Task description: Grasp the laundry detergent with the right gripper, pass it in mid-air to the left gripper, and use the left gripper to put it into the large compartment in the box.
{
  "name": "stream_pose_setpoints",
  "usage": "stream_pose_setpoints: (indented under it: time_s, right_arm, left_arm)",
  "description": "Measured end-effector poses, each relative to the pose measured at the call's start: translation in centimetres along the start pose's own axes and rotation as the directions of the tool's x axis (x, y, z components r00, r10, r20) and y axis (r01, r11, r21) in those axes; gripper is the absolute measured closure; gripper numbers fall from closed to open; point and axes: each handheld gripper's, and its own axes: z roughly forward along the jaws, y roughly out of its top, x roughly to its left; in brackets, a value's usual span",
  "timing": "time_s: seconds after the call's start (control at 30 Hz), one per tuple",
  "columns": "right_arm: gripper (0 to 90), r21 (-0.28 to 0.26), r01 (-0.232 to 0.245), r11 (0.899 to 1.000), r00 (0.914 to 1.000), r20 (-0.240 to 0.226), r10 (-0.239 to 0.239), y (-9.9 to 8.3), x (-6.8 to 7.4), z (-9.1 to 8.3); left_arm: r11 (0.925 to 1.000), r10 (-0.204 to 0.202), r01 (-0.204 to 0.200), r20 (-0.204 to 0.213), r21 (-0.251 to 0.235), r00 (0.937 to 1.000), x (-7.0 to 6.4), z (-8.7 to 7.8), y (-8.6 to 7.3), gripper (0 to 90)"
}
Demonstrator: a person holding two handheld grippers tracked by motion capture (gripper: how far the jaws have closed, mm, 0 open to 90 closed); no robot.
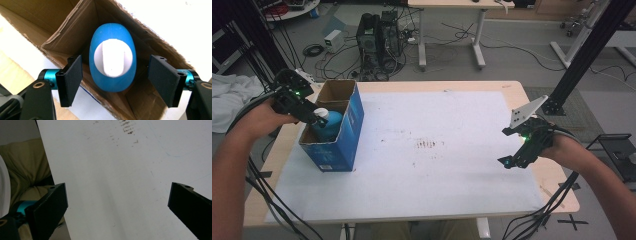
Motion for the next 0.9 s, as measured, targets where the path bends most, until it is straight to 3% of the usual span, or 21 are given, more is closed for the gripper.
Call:
stream_pose_setpoints:
  time_s: [0.07,0.1,0.13,0.27,0.3,0.4,0.5,0.57,0.7,0.9]
  right_arm:
    - [1.7,-0.001,-0.003,1.0,1.0,-0.002,0.003,0.0,0.1,0.0]
    - [1.7,-0.001,0.006,1.0,1.0,-0.004,-0.006,0.1,0.1,0.0]
    - [1.7,0.001,0.001,1.0,1.0,-0.005,-0.001,0.1,0.2,0.0]
    - [1.7,-0.004,0.001,1.0,1.0,0.001,-0.001,0.0,0.2,-0.2]
    - [1.6,-0.008,0.002,1.0,1.0,-0.001,-0.002,-0.1,0.2,-0.2]
    - [1.7,-0.008,-0.005,1.0,1.0,0.005,0.005,0.0,0.3,-0.4]
    - [1.7,-0.012,0.005,1.0,1.0,0.009,-0.005,0.1,0.4,-0.6]
    - [1.6,-0.012,0.005,1.0,0.9999,0.013,-0.005,0.1,0.5,-0.7]
    - [1.7,-0.014,0.014,1.0,0.9998,0.016,-0.014,0.2,0.6,-0.8]
    - [1.7,-0.016,0.016,1.0,0.9998,0.015,-0.016,0.1,0.8,-0.9]
  left_arm:
    - [0.9998,0.016,-0.016,0.005,0.012,0.9999,0.0,-0.4,0.0,28.4]
    - [1.0,0.0,0.0,-0.002,0.002,1.0,-0.2,-0.6,-0.1,28.3]
    - [0.9995,0.024,-0.024,-0.004,0.02,0.9997,-0.2,-0.9,0.0,28.4]
    - [0.9999,0.012,-0.012,0.015,-0.003,0.9998,-0.7,-1.9,0.0,28.4]
    - [1.0,-0.006,0.006,0.017,-0.005,0.9998,-0.9,-2.1,0.0,28.3]
    - [0.9999,-0.006,0.005,0.018,0.01,0.9998,-1.1,-2.6,0.0,28.3]
    - [0.9998,-0.009,0.009,0.018,-0.015,0.9998,-1.6,-3.3,0.1,28.3]
    - [0.9996,0.023,-0.023,0.008,-0.015,0.9997,-2.0,-3.6,0.2,28.3]
    - [0.9997,0.015,-0.014,0.029,-0.021,0.9995,-3.0,-4.0,0.6,28.3]
    - [0.9956,0.087,-0.085,0.048,-0.037,0.9951,-5.0,-4.1,2.1,28.3]
